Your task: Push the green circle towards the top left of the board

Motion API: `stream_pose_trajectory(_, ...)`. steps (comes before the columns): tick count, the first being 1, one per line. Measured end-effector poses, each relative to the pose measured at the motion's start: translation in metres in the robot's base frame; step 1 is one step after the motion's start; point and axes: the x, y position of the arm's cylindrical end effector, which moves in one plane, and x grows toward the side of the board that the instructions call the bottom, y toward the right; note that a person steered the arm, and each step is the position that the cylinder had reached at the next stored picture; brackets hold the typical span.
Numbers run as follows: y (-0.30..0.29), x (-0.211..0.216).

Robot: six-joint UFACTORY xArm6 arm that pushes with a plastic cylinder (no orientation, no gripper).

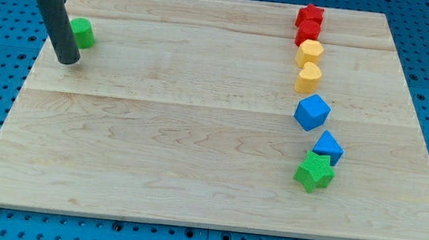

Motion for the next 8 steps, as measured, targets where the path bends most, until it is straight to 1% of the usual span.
stream_pose_trajectory(1,0.0,-0.094)
stream_pose_trajectory(2,0.004,-0.125)
stream_pose_trajectory(3,0.014,-0.079)
stream_pose_trajectory(4,-0.052,-0.115)
stream_pose_trajectory(5,-0.072,-0.133)
stream_pose_trajectory(7,-0.032,-0.183)
stream_pose_trajectory(8,-0.02,-0.183)
